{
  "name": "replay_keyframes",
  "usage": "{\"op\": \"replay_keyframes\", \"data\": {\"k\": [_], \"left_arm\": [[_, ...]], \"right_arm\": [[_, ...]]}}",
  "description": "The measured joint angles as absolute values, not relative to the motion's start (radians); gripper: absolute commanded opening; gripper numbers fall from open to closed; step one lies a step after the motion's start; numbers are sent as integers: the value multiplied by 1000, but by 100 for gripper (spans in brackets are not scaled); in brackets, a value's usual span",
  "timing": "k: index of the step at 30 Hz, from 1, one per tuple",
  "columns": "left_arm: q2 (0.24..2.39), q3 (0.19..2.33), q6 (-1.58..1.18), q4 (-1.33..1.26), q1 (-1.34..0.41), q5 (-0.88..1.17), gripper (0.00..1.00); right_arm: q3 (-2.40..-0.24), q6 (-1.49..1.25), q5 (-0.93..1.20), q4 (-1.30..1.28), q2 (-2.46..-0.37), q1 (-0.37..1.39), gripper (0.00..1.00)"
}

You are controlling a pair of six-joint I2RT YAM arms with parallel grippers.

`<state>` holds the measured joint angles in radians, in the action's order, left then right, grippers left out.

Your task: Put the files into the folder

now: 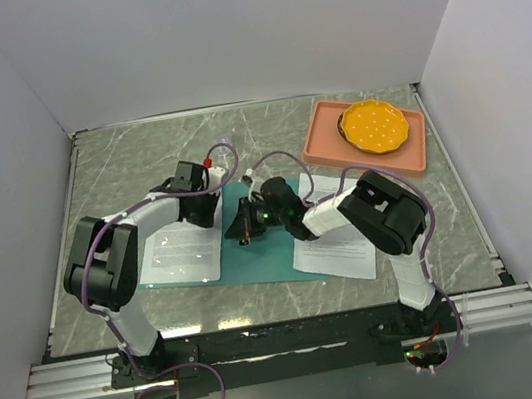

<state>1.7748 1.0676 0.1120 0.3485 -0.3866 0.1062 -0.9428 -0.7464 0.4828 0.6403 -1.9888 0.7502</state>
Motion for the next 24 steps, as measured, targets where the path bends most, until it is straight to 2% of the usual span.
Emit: {"op": "replay_keyframes", "data": {"k": [14,22,23,24], "left_arm": [[1691,987,151,398,-387,107,15],[1608,971,162,480,-386,73,17],[1596,975,161,490,-385,68,18],[1586,983,160,504,-385,64,21]], "right_arm": [[-1098,-734,457,575,-2016,649,0],[-1149,-682,442,417,-1998,635,0],[-1145,-667,411,364,-1973,635,23],[-1141,-648,380,302,-1939,636,33]]}}
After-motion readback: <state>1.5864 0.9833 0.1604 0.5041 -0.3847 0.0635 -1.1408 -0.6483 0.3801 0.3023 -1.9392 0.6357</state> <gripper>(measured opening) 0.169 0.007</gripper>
